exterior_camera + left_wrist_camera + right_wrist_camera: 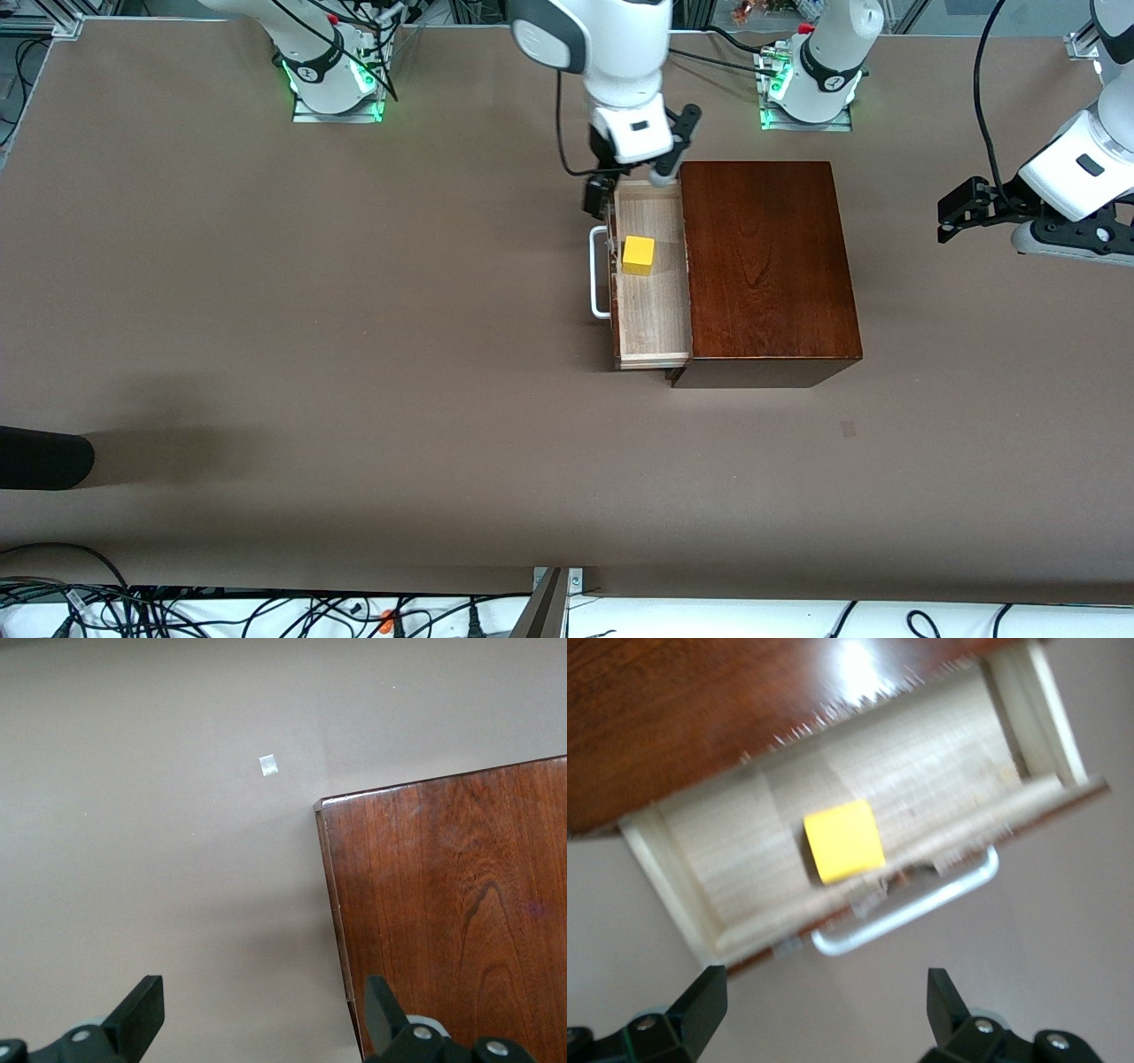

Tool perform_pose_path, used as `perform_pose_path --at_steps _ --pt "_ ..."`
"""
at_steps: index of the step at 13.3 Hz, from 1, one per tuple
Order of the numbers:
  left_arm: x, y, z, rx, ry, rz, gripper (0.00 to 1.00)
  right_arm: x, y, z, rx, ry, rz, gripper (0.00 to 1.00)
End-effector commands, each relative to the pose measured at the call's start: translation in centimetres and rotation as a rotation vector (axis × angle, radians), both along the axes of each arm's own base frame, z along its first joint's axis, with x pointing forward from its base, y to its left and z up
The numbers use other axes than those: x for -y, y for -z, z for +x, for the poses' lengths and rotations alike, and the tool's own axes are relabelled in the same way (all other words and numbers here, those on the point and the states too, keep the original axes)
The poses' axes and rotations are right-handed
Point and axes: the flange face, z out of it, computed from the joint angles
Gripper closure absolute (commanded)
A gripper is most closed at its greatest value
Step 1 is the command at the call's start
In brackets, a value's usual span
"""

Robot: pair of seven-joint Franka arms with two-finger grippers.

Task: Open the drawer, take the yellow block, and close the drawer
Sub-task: 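Lower the right gripper into the drawer and grasp the yellow block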

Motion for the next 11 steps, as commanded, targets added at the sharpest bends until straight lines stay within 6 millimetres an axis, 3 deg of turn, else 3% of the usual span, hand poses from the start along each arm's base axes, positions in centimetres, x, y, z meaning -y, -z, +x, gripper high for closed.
perform_pose_path --at_steps 1,6,11 --pt "-0.1 -0.6 0.1 -0.003 0.008 -0.008 0.0 -2.1 2.8 0.8 0.049 -0.124 0.004 0.0" --pt "0.3 -0.7 0.1 -0.002 0.014 -0.008 0.0 -3.0 4.4 2.6 0.081 -0.187 0.042 0.0" --pt "0.3 -0.7 0.1 -0.003 0.014 -0.008 0.0 -2.8 7.9 3.6 0.068 -0.214 0.021 0.0"
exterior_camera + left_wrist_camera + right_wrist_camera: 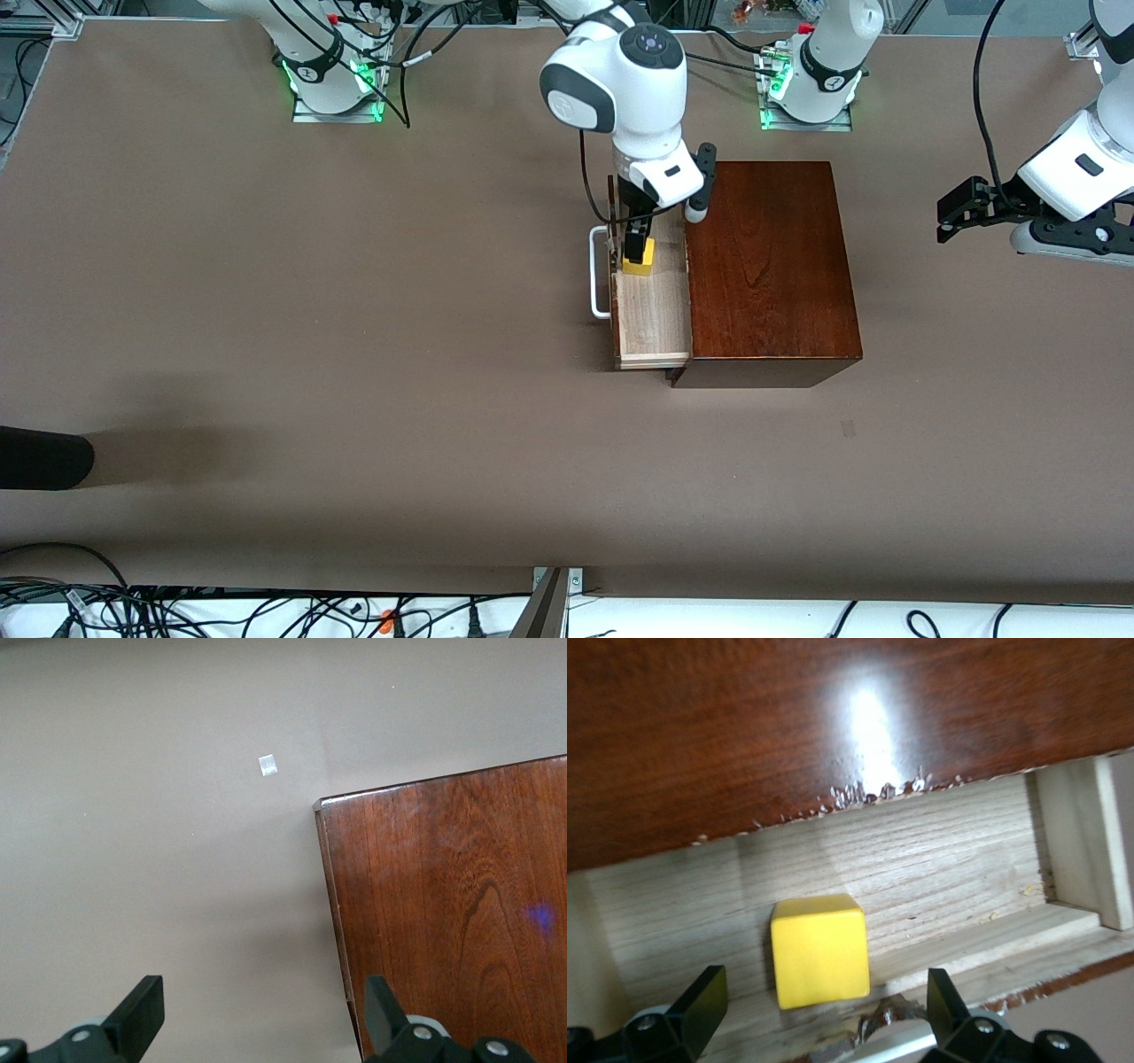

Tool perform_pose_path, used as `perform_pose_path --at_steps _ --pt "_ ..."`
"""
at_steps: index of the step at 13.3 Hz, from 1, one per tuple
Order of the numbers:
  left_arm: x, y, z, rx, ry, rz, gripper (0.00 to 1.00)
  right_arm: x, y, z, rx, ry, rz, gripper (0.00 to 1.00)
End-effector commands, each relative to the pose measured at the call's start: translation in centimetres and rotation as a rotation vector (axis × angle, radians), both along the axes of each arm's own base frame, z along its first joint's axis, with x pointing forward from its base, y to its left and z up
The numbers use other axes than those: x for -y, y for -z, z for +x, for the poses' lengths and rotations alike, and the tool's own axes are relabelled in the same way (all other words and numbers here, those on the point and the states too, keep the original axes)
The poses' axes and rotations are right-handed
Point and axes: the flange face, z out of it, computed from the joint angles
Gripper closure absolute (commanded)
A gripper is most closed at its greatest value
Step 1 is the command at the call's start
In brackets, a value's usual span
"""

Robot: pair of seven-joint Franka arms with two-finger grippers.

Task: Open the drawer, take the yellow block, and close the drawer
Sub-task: 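Lower the right gripper into the drawer and grasp the yellow block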

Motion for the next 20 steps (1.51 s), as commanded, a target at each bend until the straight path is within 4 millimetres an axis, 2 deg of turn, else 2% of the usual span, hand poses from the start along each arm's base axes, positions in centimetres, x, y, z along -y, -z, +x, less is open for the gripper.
perform_pose_path --at_steps 1,3,7,8,9,10,11,13,14,17,18,19,20 --pt "0.4 -0.6 0.1 -0.003 0.014 -0.008 0.0 -0.5 1.4 0.7 0.013 -0.032 0.0 0.0" --pt "0.4 -0.6 0.1 -0.003 0.014 -0.008 0.0 -0.4 2.1 1.6 0.023 -0.029 0.022 0.0" --pt "0.4 -0.6 0.1 -0.003 0.014 -0.008 0.0 -0.6 3.5 1.7 0.026 -0.034 0.026 0.0" --pt "0.4 -0.6 0.1 -0.003 0.014 -0.008 0.0 -0.6 3.6 1.6 0.027 -0.036 0.024 0.04" --pt "0.4 -0.6 0.1 -0.003 0.014 -0.008 0.0 -0.6 3.7 1.6 0.026 -0.036 0.023 0.15" --pt "0.4 -0.7 0.0 -0.002 0.012 -0.008 0.0 -0.6 3.8 1.6 0.024 -0.034 0.021 0.31" --pt "0.4 -0.7 0.0 -0.001 0.014 -0.008 0.0 -0.6 3.7 1.5 0.021 -0.031 0.016 0.59" --pt "0.5 -0.7 0.0 -0.005 0.015 -0.008 0.0 -0.6 3.5 1.5 0.022 -0.03 0.018 0.9" --pt "0.5 -0.7 0.0 -0.008 0.015 -0.008 0.0 -0.6 3.4 1.6 0.023 -0.022 0.021 1.0" --pt "0.9 -0.7 -0.1 -0.012 0.021 -0.008 0.0 -0.4 2.0 1.2 0.014 -0.008 0.004 1.0" --pt "0.9 -0.7 -0.1 -0.012 0.021 -0.008 0.0 -0.3 0.5 1.2 0.01 0.021 0.003 1.0" --pt "0.8 -0.8 0.0 -0.011 0.02 -0.008 0.0 -0.4 -2.2 1.1 0.011 0.04 0.015 1.0" --pt "0.8 -1.1 0.0 -0.005 0.02 -0.008 0.0 -0.3 -4.1 1.2 0.001 0.064 0.015 1.0"
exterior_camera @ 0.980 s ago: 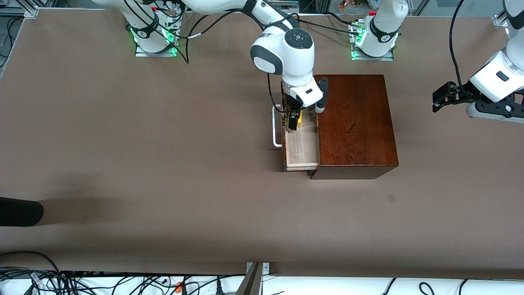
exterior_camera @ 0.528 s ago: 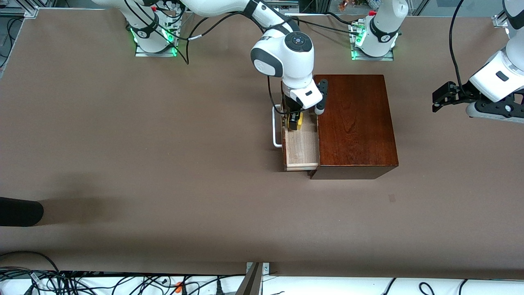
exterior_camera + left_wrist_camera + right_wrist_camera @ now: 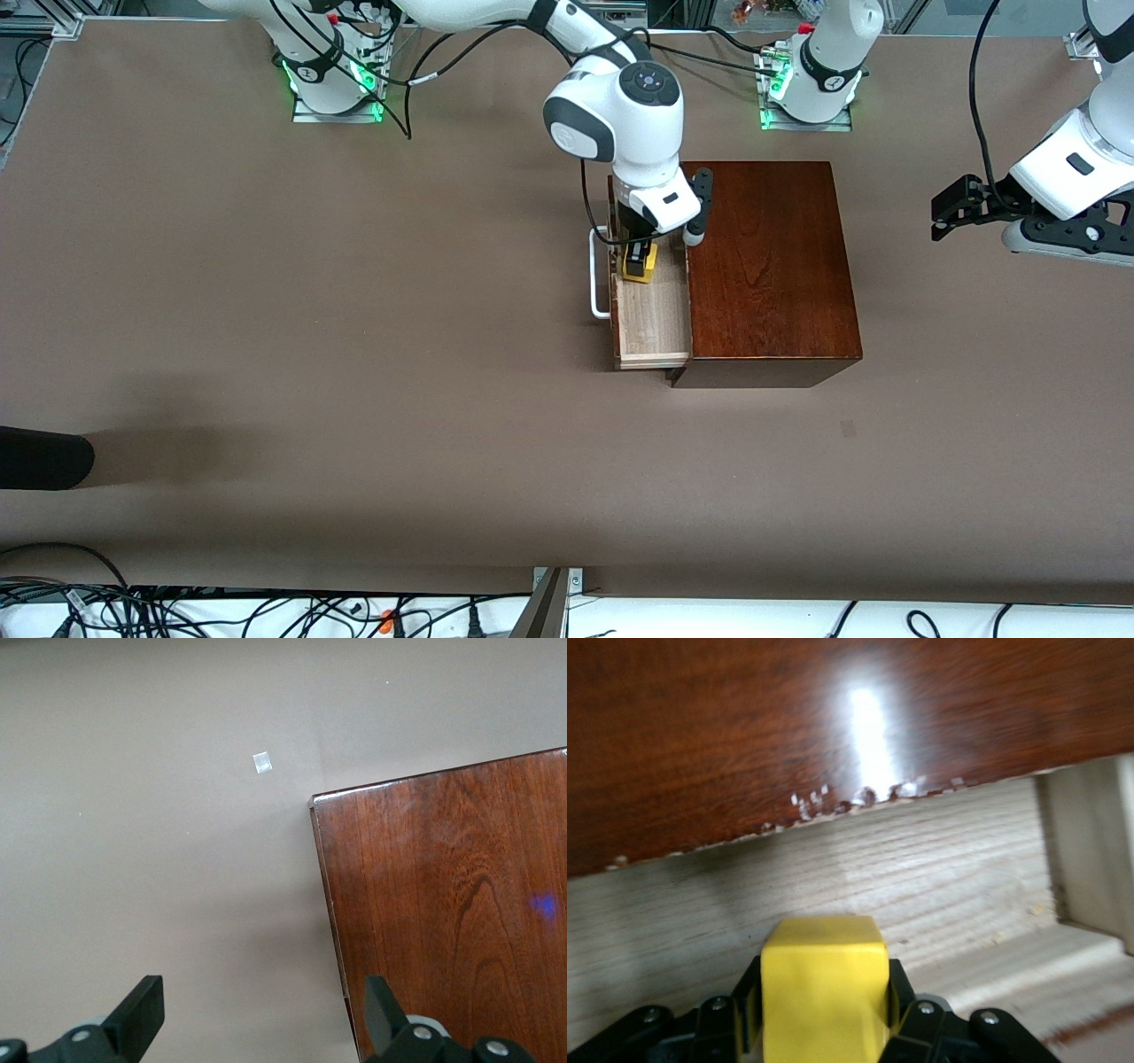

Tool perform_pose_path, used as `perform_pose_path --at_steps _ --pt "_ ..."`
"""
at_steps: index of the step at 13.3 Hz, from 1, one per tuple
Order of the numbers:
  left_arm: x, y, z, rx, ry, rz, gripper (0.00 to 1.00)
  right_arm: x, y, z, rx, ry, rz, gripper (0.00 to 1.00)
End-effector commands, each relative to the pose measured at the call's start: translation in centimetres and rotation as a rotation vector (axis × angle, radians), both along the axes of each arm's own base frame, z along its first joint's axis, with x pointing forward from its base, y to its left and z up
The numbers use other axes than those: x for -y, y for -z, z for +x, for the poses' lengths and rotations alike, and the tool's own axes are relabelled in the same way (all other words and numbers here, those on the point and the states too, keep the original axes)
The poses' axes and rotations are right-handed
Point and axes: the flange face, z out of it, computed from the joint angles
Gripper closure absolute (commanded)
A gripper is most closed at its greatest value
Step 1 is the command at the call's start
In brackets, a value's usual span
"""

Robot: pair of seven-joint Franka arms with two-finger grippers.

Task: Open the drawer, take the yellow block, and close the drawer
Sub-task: 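Lower the right gripper into the drawer and grasp the yellow block, then lift the block out with the right gripper while the left gripper reaches the drawer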

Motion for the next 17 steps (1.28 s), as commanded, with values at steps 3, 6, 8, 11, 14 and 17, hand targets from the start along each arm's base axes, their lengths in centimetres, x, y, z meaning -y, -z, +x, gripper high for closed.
perform_pose_path --at_steps 3,6,8,11,14,17 --pt "0.2 -1.2 0.1 0.003 0.01 -0.009 0.0 1.4 -12.0 0.1 -0.026 0.107 0.093 1.0" --pt "0.6 -1.1 0.0 -0.001 0.013 -0.01 0.0 6.6 -17.2 3.1 -0.088 0.193 0.111 1.0" --pt "0.6 -1.0 -0.2 -0.021 0.009 -0.012 0.0 11.3 -19.3 6.7 -0.107 0.275 0.118 1.0" --pt "1.3 -0.3 -0.5 -0.065 0.021 -0.026 0.0 22.0 -21.4 14.2 -0.109 0.451 0.128 1.0" --pt "6.8 2.2 -1.1 -0.177 0.122 -0.035 0.0 31.2 -19.9 18.2 -0.215 0.582 0.053 1.0" --pt "11.9 4.2 -1.3 -0.206 0.199 -0.038 0.0 37.8 -17.0 20.8 -0.272 0.686 0.012 1.0"
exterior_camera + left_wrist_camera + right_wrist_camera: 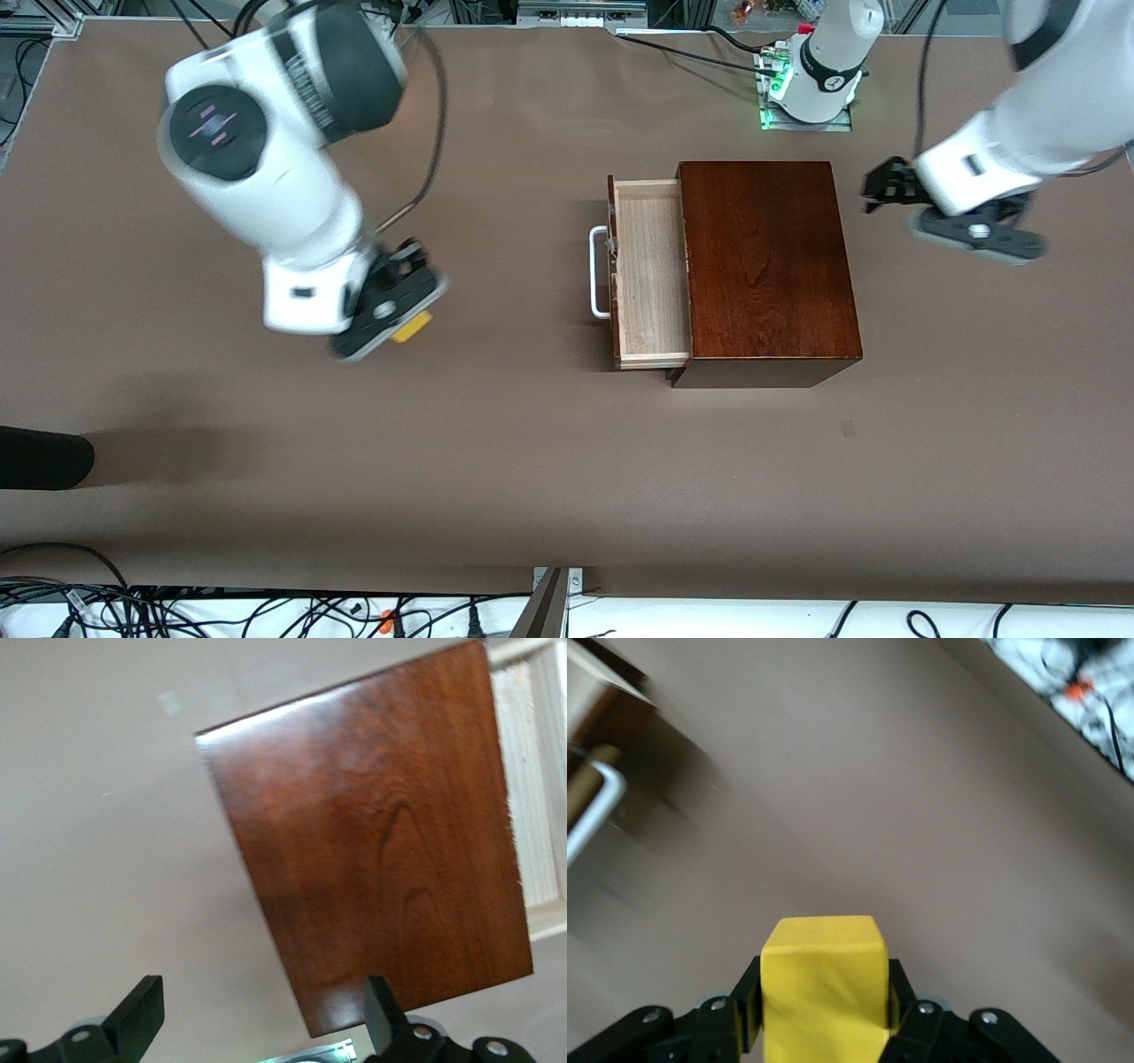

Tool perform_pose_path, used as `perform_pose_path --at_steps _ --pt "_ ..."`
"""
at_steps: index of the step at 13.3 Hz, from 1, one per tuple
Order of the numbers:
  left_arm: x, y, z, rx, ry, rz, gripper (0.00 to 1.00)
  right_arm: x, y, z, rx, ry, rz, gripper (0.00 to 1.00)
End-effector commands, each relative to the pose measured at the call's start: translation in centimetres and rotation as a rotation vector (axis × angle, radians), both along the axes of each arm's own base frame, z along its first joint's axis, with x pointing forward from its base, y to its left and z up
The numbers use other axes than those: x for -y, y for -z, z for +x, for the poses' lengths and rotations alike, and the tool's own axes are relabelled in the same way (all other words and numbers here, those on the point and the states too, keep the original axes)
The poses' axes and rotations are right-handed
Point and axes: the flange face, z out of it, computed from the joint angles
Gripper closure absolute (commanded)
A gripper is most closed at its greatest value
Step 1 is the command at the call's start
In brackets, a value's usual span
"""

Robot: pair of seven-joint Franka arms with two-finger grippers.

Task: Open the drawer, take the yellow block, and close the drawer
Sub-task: 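Lift the block out with the right gripper while the left gripper reaches the drawer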

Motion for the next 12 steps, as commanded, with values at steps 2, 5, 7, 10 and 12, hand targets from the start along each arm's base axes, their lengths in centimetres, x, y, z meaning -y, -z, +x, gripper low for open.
perform_pose_path --at_steps 2,5,7,10,12 --pt "6.8 2.4 1.0 -0.026 0.027 -0.096 0.0 7.5 3.9 1.4 -0.098 0.11 0.005 1.0" --pt "14.2 5.0 1.7 -0.006 -0.041 -0.148 0.0 13.8 11.4 1.7 -0.13 0.207 -0.002 1.0" --pt "19.3 6.8 1.4 0.029 -0.084 -0.176 0.0 16.9 16.7 0.4 -0.114 0.262 -0.016 1.0" --pt "27.6 10.4 -0.6 0.074 -0.169 -0.215 0.0 18.7 21.7 -1.5 -0.119 0.311 -0.029 1.0" --pt "32.7 13.5 -2.7 0.077 -0.206 -0.237 0.0 19.3 24.6 -3.1 -0.118 0.358 -0.035 1.0"
